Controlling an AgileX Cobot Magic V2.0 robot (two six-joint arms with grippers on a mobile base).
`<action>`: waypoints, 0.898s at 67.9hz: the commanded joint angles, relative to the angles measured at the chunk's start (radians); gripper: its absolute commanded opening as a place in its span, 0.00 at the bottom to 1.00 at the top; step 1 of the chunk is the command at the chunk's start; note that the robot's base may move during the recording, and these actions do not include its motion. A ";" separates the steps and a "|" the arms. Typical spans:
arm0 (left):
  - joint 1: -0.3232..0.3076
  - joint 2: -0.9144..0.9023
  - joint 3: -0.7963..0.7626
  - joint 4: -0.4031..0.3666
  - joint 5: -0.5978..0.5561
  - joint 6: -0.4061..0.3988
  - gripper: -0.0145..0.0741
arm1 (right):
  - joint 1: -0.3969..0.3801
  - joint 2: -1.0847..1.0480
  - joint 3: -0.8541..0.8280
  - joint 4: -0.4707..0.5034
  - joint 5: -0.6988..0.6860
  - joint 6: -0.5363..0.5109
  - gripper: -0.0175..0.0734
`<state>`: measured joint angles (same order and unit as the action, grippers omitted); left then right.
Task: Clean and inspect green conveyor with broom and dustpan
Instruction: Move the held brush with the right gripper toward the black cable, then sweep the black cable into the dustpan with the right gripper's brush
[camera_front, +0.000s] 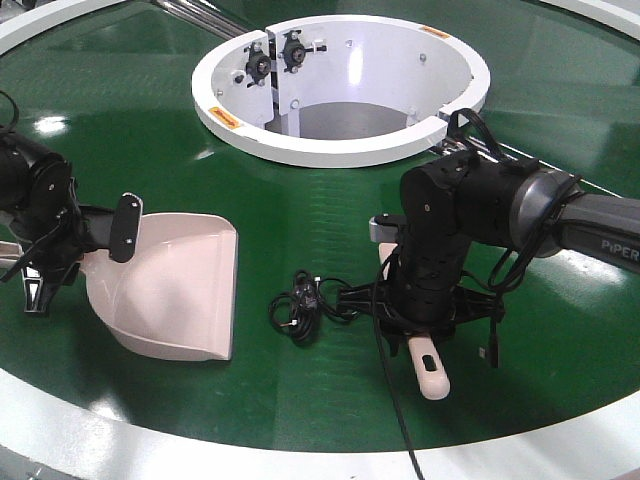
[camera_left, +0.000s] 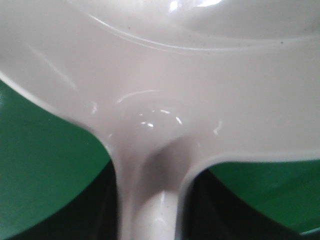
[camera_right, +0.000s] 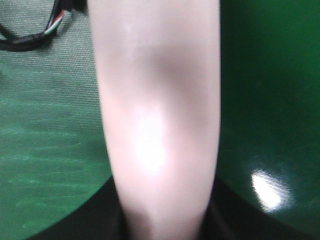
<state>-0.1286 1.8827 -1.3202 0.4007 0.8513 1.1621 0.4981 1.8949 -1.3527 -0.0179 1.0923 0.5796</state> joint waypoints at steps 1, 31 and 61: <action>-0.004 -0.047 -0.029 0.021 -0.026 -0.006 0.21 | 0.011 -0.048 -0.031 -0.002 0.001 0.017 0.19; -0.004 -0.047 -0.026 0.021 -0.024 -0.006 0.21 | 0.074 0.018 -0.067 0.038 -0.016 0.051 0.19; -0.004 -0.047 -0.026 0.021 -0.024 -0.006 0.21 | 0.135 0.193 -0.361 0.087 0.200 -0.002 0.19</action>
<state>-0.1286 1.8827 -1.3202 0.4007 0.8513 1.1621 0.6146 2.0995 -1.6189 0.0609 1.2141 0.6003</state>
